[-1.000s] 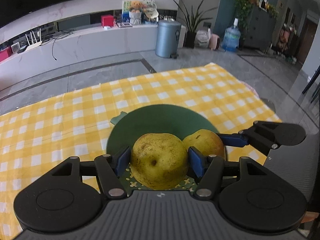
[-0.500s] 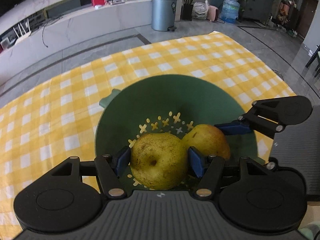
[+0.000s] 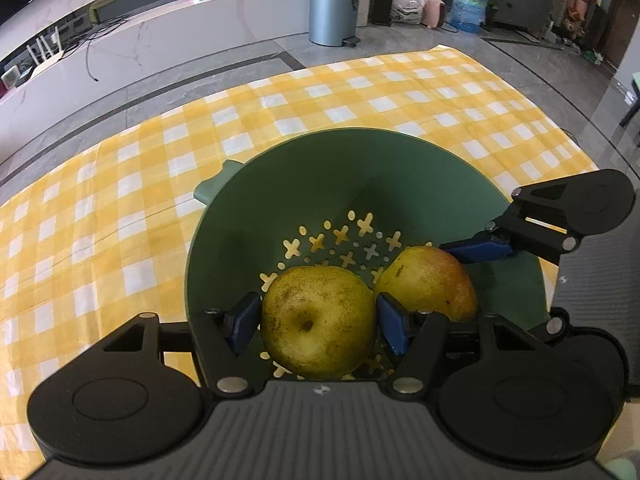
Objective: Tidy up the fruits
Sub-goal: 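Carry both pears into the green colander and open both tools, then lift both tools out of the colander back toward the fruit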
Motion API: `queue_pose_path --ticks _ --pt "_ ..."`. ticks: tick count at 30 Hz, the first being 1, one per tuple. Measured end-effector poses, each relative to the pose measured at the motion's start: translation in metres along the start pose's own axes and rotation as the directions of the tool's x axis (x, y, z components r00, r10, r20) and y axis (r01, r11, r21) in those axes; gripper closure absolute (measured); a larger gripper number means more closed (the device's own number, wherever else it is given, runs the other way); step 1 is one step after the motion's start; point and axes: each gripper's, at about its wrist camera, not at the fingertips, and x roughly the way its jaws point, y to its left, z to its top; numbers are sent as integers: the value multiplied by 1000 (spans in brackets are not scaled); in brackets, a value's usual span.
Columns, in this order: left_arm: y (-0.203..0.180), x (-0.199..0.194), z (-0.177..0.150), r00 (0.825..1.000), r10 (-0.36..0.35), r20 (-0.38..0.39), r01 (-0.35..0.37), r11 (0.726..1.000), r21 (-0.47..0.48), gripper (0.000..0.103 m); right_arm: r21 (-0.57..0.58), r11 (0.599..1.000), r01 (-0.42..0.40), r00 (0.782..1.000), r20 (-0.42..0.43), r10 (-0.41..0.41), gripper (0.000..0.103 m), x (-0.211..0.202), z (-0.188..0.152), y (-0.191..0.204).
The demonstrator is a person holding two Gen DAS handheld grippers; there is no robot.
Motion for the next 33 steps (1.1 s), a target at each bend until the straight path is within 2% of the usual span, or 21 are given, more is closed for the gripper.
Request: queue_pose_path --ticks 9,12,20,23,26,30,33 --pt "-4 5 0 999 50 7 -50 999 4 30 -11 1000 11 1000 -25 -11 42 -1 3 -1" --pt "-3 2 0 998 57 34 -57 998 -12 26 -2 1000 13 999 -31 -13 42 1 5 -1" --pt "0 -19 0 993 68 92 -62 996 -60 24 33 999 23 1000 -10 -23 28 -14 9 -4" --pt "-2 -38 0 989 73 131 -66 996 -57 24 53 997 46 998 40 -49 26 -29 6 -2" --pt "-6 -61 -2 982 86 167 -81 996 -38 24 96 993 73 991 108 -83 20 -47 2 2" --pt "-11 -94 -12 976 92 196 -93 996 -2 24 175 979 100 974 184 -132 20 -73 -10 12" --pt "-14 -116 -25 975 82 205 -89 996 21 24 248 965 90 957 247 -153 20 -94 -24 21"
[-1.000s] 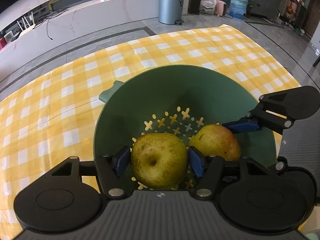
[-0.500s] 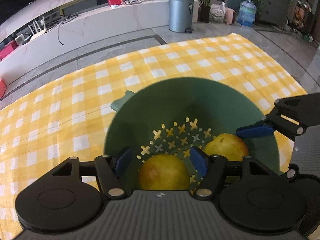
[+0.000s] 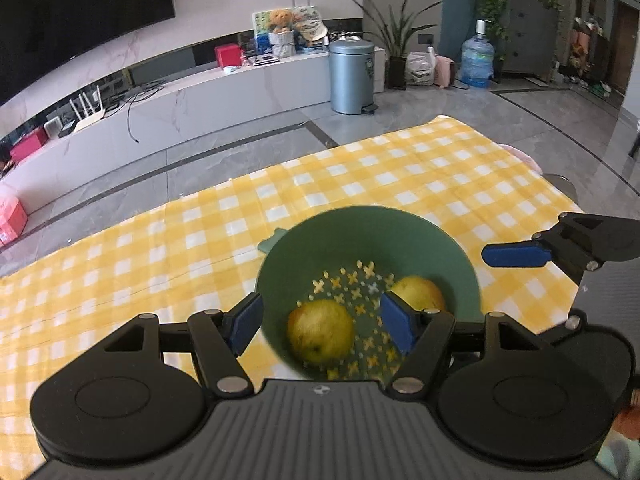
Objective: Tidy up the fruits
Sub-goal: 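Lift both tools out of the colander back toward the fruit, then grasp an orange with the right tool while the left tool grasps another orange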
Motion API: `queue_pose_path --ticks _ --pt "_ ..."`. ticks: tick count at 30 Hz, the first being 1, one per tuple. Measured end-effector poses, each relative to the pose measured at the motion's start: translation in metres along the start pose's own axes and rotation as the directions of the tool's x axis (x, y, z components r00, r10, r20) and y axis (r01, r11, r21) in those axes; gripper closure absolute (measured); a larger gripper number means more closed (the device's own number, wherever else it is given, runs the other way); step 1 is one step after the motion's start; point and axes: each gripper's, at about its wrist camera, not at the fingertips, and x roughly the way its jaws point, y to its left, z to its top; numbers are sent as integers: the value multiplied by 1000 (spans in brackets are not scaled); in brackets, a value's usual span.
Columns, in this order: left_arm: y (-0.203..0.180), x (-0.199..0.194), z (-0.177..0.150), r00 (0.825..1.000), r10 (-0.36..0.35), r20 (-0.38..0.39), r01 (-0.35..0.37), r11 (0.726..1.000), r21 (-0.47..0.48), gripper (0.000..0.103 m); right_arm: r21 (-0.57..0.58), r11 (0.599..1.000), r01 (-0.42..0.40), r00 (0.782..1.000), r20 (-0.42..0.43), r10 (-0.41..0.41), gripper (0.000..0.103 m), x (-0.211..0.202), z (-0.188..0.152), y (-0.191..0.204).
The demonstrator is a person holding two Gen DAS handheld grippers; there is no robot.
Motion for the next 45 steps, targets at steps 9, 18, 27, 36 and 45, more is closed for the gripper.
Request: queue_pose_path --ticks 9,18,27,36,45 --pt "-5 -51 -39 999 -30 23 29 999 29 24 172 985 -11 993 118 -9 19 -49 -47 24" --pt "14 -77 -90 997 -70 40 72 996 -47 24 237 971 -36 989 146 1 19 -71 -91 56" --pt "45 -79 -132 987 -145 75 157 969 -190 25 254 967 -26 993 122 -6 25 -61 -125 78" --pt "39 -58 -160 995 -104 -2 103 982 -161 26 251 963 -93 995 42 85 42 -46 -138 92" --pt "37 -47 -168 996 -82 -32 76 986 -146 26 260 958 -124 992 -2 129 46 -33 -138 95"
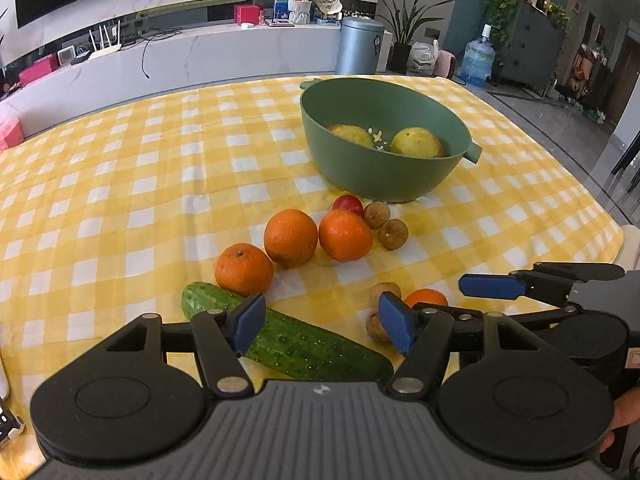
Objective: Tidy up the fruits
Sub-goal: 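Grasp an orange with the right tool while the left tool grasps another orange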
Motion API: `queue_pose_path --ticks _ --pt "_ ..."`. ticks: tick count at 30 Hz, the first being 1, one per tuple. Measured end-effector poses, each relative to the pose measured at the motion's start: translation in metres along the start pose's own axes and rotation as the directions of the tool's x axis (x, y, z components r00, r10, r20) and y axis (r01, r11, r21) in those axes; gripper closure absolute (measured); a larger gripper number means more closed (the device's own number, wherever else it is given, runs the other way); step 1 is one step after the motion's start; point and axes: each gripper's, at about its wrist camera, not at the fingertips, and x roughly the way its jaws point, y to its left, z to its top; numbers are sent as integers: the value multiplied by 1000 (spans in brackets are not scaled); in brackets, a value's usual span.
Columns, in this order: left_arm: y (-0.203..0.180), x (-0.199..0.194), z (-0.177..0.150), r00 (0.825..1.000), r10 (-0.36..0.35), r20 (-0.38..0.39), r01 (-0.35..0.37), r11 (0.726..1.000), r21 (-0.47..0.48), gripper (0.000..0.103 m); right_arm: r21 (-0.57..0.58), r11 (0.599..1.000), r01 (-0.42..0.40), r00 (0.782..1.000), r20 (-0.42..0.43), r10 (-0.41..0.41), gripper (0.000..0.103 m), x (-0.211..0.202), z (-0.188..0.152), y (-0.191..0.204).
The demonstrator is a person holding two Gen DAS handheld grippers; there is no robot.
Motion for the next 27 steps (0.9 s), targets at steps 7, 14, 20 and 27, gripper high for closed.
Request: queue_pose_path --ticks 7,14,20,27 --pt "2 2 -1 1000 10 6 -10 1000 -6 26 6 998 -58 997 -45 59 55 12 -1 3" --pt "8 9 5 998 50 33 -50 999 0 26 -11 999 -47 999 -25 46 64 9 -3 7" --pt "17 24 16 994 110 12 -110 993 40 28 93 995 21 998 54 -26 64 3 5 -11" --pt "18 49 33 983 165 -84 -148 974 172 31 161 986 41 998 50 -49 64 14 11 -22"
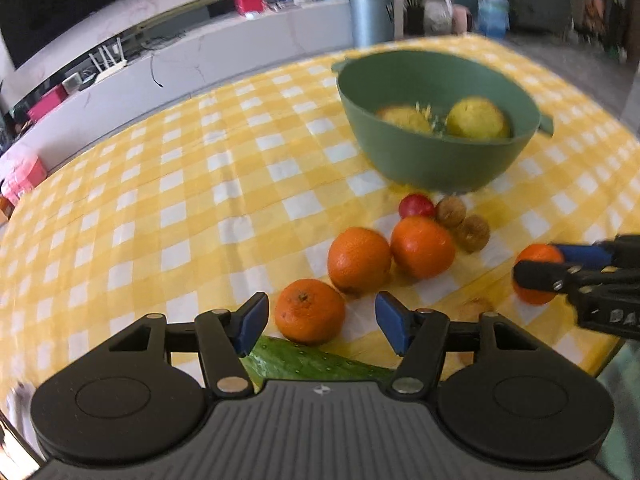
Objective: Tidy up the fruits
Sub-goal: 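Grasp an orange with the right tool while the left tool grasps another orange, then carry both oranges over the colander and open both tools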
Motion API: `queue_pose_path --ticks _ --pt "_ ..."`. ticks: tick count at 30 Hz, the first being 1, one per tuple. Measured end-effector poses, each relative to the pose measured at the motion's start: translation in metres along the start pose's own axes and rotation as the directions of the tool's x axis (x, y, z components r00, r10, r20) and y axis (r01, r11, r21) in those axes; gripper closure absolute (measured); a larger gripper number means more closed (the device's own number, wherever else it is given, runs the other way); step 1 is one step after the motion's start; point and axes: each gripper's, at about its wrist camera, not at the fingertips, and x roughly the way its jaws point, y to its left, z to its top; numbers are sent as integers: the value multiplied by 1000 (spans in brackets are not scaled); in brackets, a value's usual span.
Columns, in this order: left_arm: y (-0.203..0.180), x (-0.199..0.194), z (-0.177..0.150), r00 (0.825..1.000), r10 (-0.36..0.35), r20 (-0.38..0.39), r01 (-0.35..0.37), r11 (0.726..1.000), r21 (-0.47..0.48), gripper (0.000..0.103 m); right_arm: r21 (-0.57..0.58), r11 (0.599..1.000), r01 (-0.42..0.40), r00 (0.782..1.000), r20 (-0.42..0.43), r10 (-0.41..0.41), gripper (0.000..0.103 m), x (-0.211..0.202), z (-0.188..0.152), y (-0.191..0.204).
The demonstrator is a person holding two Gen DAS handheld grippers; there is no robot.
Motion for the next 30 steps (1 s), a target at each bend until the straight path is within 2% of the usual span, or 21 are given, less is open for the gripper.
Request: queue_pose_path --ticks 5,11,17,27,30 --pt "-6 20 -4 997 66 -49 -63 996 67 38 13 1000 -7 1000 -15 7 64 3 0 -3" --pt "-12 25 -6 996 77 -47 -72 994 87 51 2 1000 -13 999 -32 13 64 6 -1 0" --pt "-15 22 -8 996 85 -30 -83 994 74 53 6 1000 -14 999 -34 14 64 7 -1 0" --pt "-18 -13 -7 994 93 66 -96 995 42 53 1 1000 -20 999 -27 20 64 3 -2 0" --pt "-16 -28 -6 992 69 105 -71 997 14 53 7 1000 -25 1000 -16 26 64 -2 -2 -1"
